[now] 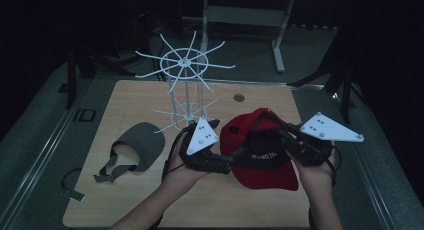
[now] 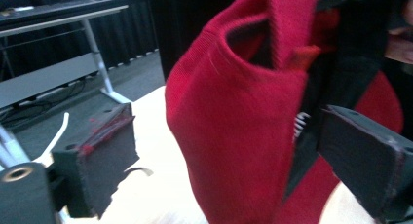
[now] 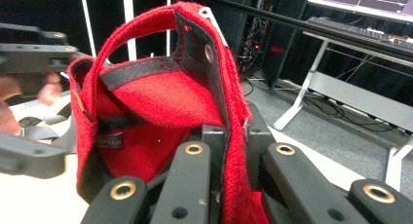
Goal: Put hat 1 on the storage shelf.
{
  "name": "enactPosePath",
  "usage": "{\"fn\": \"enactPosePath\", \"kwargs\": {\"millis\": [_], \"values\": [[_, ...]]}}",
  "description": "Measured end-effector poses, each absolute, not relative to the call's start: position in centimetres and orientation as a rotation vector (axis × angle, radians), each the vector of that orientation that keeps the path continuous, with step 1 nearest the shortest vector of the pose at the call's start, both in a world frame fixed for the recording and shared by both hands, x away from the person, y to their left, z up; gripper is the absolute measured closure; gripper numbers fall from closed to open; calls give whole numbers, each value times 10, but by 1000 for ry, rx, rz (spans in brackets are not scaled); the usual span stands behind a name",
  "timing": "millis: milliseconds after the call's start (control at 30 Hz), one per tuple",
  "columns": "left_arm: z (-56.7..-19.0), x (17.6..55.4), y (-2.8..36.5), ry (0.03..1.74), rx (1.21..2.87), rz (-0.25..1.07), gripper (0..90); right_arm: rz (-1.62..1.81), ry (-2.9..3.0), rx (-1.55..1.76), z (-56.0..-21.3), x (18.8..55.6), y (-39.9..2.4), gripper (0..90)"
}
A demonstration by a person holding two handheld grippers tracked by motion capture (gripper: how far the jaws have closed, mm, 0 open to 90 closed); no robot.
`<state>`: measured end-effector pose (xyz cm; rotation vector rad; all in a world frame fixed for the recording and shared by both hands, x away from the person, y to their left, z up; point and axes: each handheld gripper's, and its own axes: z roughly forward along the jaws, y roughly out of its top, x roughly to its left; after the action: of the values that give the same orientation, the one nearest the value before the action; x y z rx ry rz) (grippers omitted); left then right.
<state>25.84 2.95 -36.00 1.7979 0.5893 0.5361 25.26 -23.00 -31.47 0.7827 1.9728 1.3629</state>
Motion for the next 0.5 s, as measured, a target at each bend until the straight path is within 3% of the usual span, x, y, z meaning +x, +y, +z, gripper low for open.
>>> {"fn": "enactPosePath", "kwargs": {"millis": [300, 500], "values": [[-356, 272, 16, 599, 1840, 573, 209, 1381, 1971, 773, -312, 252, -229, 846], [-355, 276, 10, 596, 1862, 600, 381, 1404, 1968, 754, -312, 250, -228, 846]]}}
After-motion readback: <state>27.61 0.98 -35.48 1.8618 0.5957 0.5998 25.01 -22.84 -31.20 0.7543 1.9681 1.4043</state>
